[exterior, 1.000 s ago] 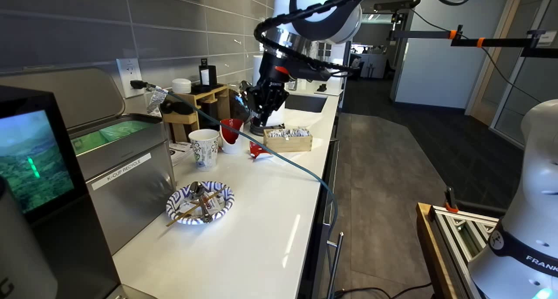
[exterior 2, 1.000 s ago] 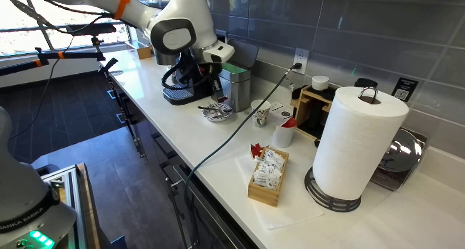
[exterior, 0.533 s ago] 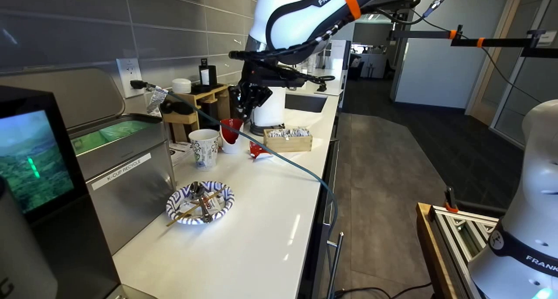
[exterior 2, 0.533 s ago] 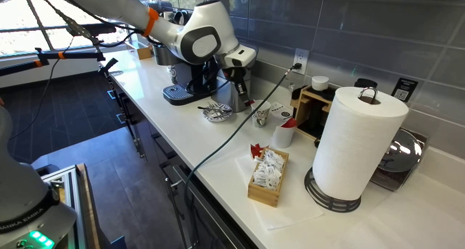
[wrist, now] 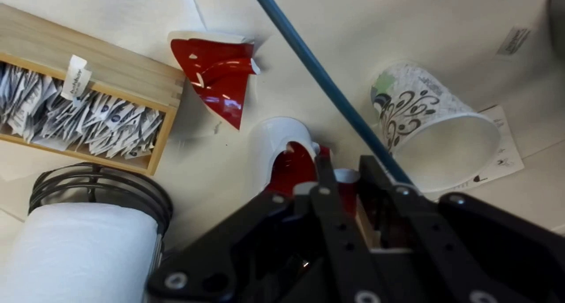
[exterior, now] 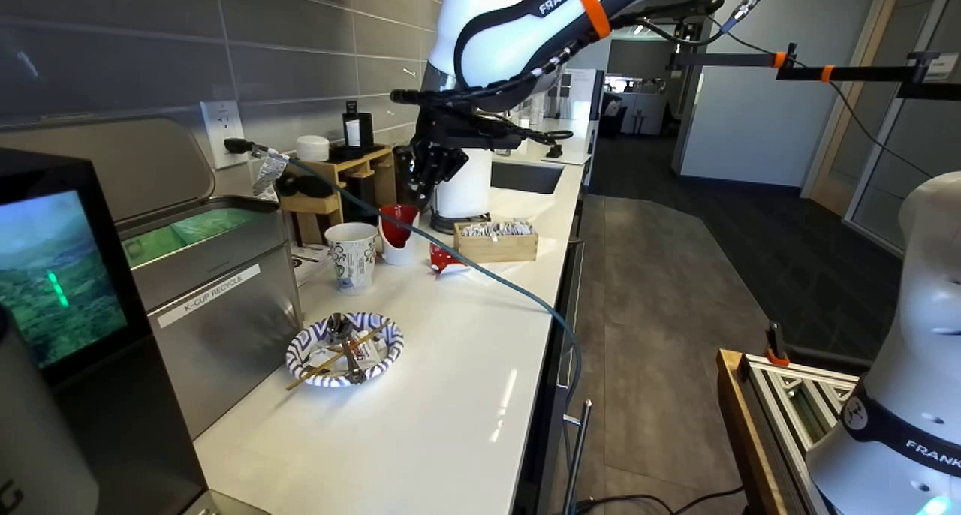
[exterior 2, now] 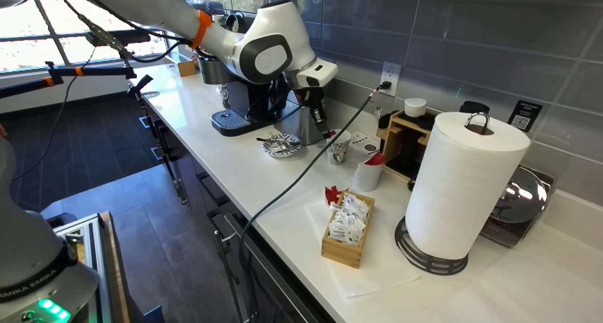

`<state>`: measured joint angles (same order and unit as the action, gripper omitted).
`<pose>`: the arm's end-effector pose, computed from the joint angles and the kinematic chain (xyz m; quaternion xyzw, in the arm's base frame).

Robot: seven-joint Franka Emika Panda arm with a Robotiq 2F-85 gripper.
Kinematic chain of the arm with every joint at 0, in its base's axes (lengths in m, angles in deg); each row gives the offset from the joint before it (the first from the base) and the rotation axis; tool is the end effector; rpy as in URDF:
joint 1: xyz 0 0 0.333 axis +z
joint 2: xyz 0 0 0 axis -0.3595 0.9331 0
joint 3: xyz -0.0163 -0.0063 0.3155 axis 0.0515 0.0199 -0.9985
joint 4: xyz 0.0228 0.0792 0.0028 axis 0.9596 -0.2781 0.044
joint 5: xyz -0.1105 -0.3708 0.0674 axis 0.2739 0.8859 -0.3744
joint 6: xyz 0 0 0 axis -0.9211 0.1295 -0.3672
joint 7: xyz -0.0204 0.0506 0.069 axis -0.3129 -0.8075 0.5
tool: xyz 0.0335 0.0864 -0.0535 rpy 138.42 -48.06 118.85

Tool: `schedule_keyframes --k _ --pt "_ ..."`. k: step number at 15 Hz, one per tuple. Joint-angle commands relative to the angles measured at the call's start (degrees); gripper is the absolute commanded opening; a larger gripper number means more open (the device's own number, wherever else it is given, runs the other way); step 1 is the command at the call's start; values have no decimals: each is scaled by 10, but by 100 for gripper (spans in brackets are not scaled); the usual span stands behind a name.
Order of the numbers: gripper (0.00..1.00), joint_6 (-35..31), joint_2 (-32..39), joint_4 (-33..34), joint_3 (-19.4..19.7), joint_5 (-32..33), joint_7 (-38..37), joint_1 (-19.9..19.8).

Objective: Put the broken piece closest to you in the broken cup

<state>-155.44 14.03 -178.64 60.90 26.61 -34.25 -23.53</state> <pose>0.6196 -0.1099 0.4225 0.9347 -0.2884 0.2069 0.0177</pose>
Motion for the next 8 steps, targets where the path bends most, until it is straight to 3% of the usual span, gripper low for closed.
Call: schedule_keyframes --k 1,8 --pt "5 9 50 59 21 13 -33 1" --pt "5 20 144 155 48 11 -75 17"
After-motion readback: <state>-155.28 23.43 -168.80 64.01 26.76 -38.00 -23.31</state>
